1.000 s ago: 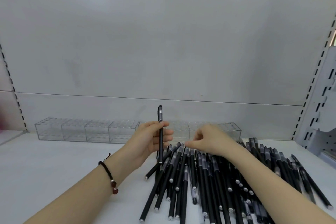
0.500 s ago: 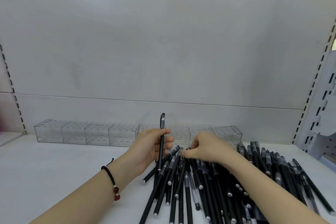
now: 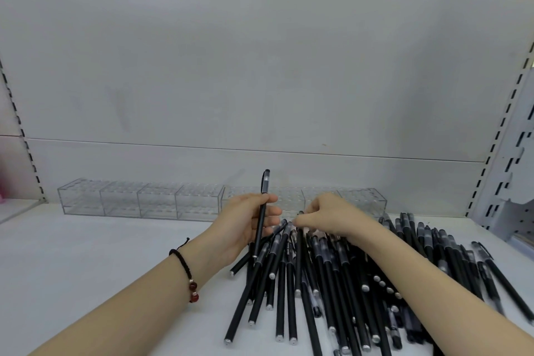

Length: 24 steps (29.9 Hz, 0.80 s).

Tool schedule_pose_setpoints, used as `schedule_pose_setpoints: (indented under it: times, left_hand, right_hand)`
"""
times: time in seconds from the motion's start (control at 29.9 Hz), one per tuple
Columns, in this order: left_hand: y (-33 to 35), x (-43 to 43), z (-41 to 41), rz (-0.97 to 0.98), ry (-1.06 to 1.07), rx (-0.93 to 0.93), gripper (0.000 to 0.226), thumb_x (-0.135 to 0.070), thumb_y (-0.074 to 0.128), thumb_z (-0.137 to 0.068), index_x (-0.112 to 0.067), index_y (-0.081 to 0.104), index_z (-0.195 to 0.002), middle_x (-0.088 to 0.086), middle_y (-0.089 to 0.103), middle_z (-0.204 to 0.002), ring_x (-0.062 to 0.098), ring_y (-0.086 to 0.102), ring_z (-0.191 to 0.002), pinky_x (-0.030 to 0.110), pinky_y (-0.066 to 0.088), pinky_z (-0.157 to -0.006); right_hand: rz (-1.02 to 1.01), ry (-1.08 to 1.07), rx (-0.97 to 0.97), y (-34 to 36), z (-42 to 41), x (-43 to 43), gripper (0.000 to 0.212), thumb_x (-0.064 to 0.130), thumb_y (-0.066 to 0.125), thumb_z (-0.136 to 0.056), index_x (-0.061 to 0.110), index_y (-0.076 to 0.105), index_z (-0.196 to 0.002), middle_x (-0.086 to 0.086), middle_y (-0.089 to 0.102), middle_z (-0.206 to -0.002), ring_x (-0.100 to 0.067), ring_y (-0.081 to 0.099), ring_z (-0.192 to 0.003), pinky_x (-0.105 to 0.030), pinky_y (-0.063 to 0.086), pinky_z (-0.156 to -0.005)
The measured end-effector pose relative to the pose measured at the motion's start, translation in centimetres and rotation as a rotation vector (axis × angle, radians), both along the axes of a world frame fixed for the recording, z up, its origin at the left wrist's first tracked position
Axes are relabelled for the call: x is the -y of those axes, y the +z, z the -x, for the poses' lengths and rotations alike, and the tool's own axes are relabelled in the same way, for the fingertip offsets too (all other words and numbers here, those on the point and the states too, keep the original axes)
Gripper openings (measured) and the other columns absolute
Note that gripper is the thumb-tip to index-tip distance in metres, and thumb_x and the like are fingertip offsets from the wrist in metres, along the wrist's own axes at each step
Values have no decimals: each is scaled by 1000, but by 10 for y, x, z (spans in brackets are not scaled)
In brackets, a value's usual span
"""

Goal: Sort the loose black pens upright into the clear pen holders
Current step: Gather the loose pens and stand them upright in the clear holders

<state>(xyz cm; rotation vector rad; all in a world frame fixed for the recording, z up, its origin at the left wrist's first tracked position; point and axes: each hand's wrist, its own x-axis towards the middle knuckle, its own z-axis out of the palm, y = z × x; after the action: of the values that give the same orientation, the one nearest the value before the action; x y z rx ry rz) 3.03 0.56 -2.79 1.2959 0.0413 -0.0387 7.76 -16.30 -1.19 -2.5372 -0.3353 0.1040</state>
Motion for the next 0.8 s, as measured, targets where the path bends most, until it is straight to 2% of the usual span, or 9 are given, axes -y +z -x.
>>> schedule_pose_setpoints:
  times: [0.1, 0.2, 0.33, 0.44, 0.54, 0.6, 0.67, 0.74, 0.8]
  left_hand:
    - [2, 0, 2, 22, -22, 2, 22, -13, 47, -100, 2, 61, -109, 16, 73, -84, 23, 72, -72, 29, 61, -67]
    - [5, 3, 6, 28, -126, -13, 27, -13, 44, -102, 6, 57, -116, 26, 72, -97, 33, 73, -84, 37, 60, -77]
    - [8, 10, 12, -11, -224, -24, 27, -18, 41, -104, 0, 56, -117, 21, 72, -86, 25, 70, -66, 34, 61, -61]
    - [7, 11, 10, 7, -184, -31, 28, -19, 40, -103, 0, 54, -119, 8, 59, -64, 13, 51, -46, 23, 46, -43]
    - [7, 6, 4, 89, -93, -30, 23, -21, 38, -104, -5, 54, -109, 0, 46, -56, 7, 34, -40, 16, 30, -35]
    - [10, 1, 1, 143, -40, -16, 24, -26, 39, -104, -7, 54, -107, -1, 42, -56, 6, 31, -39, 15, 27, -34]
    - [13, -3, 0, 192, -10, -11, 26, -30, 42, -103, -7, 54, -103, -2, 39, -57, 5, 29, -39, 15, 25, -33]
    - [13, -4, 1, 202, 3, -4, 25, -29, 44, -102, -7, 55, -100, -2, 37, -56, 5, 29, -38, 15, 25, -32]
    - [12, -4, 0, 174, 17, 8, 23, -27, 44, -102, -7, 54, -98, -3, 37, -56, 5, 29, -37, 15, 25, -32]
  right_hand:
    - [-418, 55, -127, 7, 3, 1, 13, 24, 74, -80, 15, 65, -75, 0, 64, -67, -8, 39, -50, -19, 27, -42]
    - [-722, 91, -165, 12, 5, 1, 10, 18, 74, -82, 13, 66, -86, -3, 66, -74, -5, 37, -48, -16, 25, -39]
    - [-753, 88, -99, 12, 7, -2, 18, 19, 72, -84, 10, 66, -98, 5, 63, -65, -6, 36, -49, -17, 27, -42]
    - [-751, 105, -90, 10, 6, -3, 20, 23, 71, -86, 7, 67, -98, 2, 66, -68, -6, 36, -49, -17, 26, -41]
    - [-596, 65, -19, 9, 4, 0, 21, 33, 71, -85, 12, 68, -83, 3, 66, -69, -6, 41, -50, -18, 29, -43]
    - [-283, 48, 96, 5, 0, 5, 23, 34, 72, -83, 15, 67, -71, 6, 64, -63, -5, 45, -50, -19, 35, -49]
    - [13, 48, 167, -1, -3, 7, 26, 36, 72, -81, 14, 68, -67, 5, 62, -60, -8, 52, -55, -24, 42, -56]
    - [153, 25, 169, -6, -6, 7, 31, 42, 71, -79, 14, 68, -67, 4, 60, -59, -13, 56, -60, -28, 45, -61]
    - [231, 5, 174, -7, -6, 6, 40, 50, 68, -79, 16, 60, -59, 3, 53, -54, -16, 53, -57, -28, 41, -57]
